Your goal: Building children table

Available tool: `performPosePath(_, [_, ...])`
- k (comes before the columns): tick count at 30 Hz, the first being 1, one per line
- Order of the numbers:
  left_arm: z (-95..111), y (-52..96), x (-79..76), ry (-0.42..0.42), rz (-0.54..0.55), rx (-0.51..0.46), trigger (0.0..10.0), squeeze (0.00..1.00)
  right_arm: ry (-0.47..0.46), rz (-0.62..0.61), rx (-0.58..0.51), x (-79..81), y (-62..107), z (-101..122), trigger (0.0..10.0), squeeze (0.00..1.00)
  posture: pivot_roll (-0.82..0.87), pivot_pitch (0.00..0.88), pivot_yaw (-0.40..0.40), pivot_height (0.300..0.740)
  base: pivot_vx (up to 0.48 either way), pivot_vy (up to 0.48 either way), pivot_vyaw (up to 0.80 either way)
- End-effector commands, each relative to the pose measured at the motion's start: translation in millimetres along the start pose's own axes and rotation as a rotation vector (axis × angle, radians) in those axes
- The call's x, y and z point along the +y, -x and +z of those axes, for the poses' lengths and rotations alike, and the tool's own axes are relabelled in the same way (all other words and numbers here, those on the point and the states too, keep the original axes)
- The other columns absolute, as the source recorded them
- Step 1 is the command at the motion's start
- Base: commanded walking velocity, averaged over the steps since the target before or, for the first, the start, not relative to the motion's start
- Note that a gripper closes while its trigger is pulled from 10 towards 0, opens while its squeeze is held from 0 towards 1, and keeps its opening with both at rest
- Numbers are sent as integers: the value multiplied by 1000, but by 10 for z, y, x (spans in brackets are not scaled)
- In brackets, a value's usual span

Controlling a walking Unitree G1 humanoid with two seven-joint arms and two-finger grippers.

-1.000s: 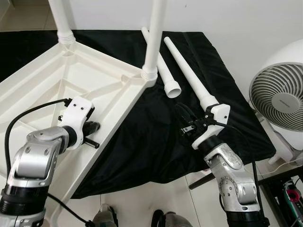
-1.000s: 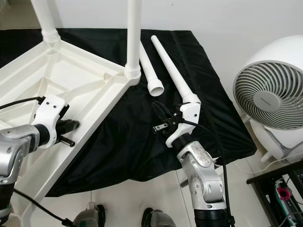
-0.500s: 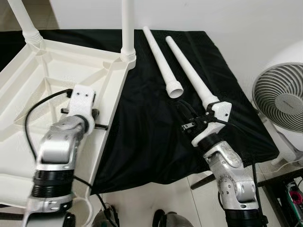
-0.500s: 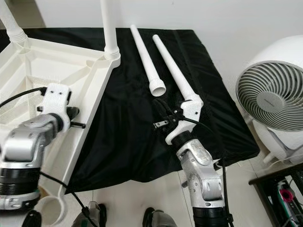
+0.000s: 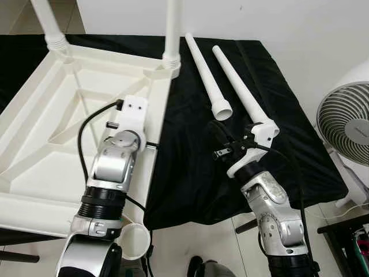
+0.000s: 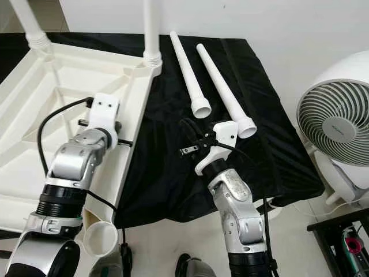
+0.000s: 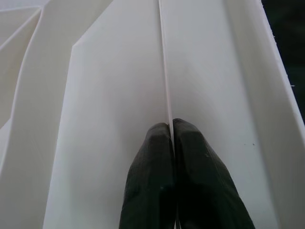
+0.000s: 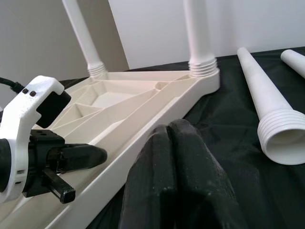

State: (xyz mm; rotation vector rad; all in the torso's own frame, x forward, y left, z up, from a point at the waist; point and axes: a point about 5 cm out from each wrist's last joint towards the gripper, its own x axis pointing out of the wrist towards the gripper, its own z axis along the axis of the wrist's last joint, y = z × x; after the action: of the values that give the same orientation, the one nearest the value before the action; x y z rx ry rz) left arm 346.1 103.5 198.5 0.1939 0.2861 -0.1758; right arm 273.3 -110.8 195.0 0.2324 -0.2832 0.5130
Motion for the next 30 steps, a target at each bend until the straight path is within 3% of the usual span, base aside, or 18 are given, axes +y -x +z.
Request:
performPosePath(1, [324,84,-129,-51,-89,-249,10000,35,1,-21,-3,-17,42,-14,10000,0,111,156,-56,740,0,0,0])
performPosePath(2, [328,84,-125,-59,-96,-261,10000,416,1,-22,-4,-15,44,-15,10000,0,111,156,-56,740,0,0,0])
performPosePath(3, [328,84,-125,-59,-96,-261,10000,416,1,-22,-4,-15,44,-15,10000,0,111,156,-56,740,0,0,0])
performPosePath(4, [319,81,-109,-50,-103,-257,10000,1000,2,-23,-4,-17,45,-16,10000,0,111,156,-55,740,0,0,0])
performPosePath(10, [392,105,3,-37,-87,-298,10000,1000,5,-28,-8,-21,40,-17,10000,0,114,152,-55,740,0,0,0])
performPosePath(11, [442,133,40,-35,-88,-329,10000,949,7,-29,-10,-16,40,-21,10000,0,115,151,-57,740,0,0,0])
performPosePath(12, [483,161,74,-39,-91,-354,10000,0,10,-29,-12,-9,41,-24,10000,0,117,151,-58,740,0,0,0])
performPosePath(19, [524,302,194,-75,-138,-393,10000,0,14,-30,-14,4,53,-31,10000,0,120,151,-60,740,0,0,0])
performPosePath(26, [369,519,650,-136,-114,-318,10000,0,37,-42,-2,-53,66,-58,10000,0,137,147,-73,740,0,0,0])
performPosePath(30, [276,629,730,-142,-172,-262,10000,0,49,-41,3,-88,49,-66,10000,0,150,149,-80,740,0,0,0])
